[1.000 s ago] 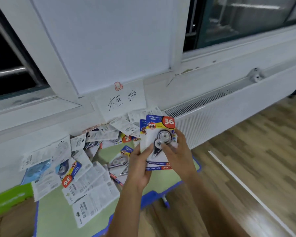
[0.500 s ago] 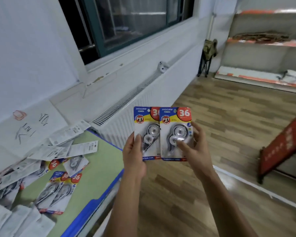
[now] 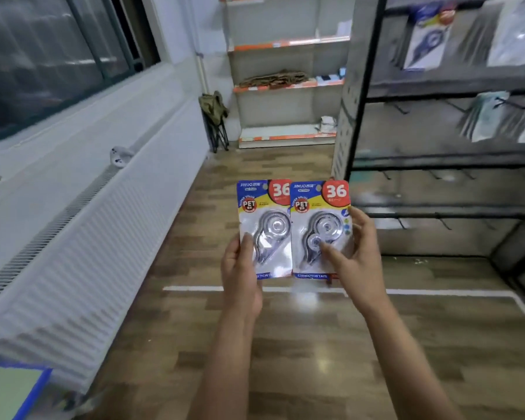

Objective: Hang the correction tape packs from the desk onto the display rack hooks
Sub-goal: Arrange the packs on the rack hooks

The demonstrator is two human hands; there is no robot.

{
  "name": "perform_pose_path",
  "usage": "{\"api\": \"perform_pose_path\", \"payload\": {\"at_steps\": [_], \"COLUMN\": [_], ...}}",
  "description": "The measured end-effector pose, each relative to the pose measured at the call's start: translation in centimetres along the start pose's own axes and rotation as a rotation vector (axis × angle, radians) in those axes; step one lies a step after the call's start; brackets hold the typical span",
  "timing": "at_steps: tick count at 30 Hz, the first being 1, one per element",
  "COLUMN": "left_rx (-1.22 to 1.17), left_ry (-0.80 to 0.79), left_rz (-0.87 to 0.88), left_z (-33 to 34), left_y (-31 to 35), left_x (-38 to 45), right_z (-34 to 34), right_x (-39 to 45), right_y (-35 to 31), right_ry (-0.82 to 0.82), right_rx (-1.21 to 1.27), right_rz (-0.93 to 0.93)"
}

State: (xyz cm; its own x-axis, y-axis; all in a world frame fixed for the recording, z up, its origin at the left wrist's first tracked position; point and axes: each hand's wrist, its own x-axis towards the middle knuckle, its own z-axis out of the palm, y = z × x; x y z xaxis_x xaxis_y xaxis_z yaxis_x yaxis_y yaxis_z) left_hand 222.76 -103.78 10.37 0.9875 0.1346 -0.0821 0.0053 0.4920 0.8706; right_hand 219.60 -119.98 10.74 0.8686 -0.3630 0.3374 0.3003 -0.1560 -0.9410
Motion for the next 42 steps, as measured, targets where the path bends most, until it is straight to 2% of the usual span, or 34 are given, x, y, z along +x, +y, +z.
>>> {"api": "perform_pose_path", "payload": {"at_steps": [10, 18, 24, 27, 32, 37, 42], "left_rx": [0.051, 0.095, 0.222, 0.309, 0.342, 0.417, 0.467], "left_ry": [-0.251, -0.396, -0.516, -0.552, -0.513, -0.432, -0.459], "left_rz": [-0.179, -0.255, -0.162, -0.183, -0.244, -0.145, -0.154], "left_z": [17.0, 29.3, 36.9, 39.6, 45.0, 50.3, 55.3], "left_y": [-8.0, -14.3, -18.0, -19.6, -23.1, -27.2, -30.1], "left_x": [2.9, 10.9, 16.2, 18.1, 21.1, 23.8, 25.3], "right_z": [-14.4, -22.4, -27.5, -29.1, -32.3, -37.0, -42.5], "right_x": [6.9, 17.0, 24.7, 27.4, 32.4, 38.2, 43.3], "right_y": [3.6, 7.6, 10.2, 12.0, 14.7, 17.6, 19.0], "right_ry": [0.367, 0.473, 0.56, 0.598, 0.574, 0.581, 0.534], "right_rx": [-0.251, -0.29, -0.325, -0.322, -0.286, -0.207, -0.165], "right_rz": [0.001, 0.083, 0.16, 0.186, 0.217, 0.25, 0.256]}}
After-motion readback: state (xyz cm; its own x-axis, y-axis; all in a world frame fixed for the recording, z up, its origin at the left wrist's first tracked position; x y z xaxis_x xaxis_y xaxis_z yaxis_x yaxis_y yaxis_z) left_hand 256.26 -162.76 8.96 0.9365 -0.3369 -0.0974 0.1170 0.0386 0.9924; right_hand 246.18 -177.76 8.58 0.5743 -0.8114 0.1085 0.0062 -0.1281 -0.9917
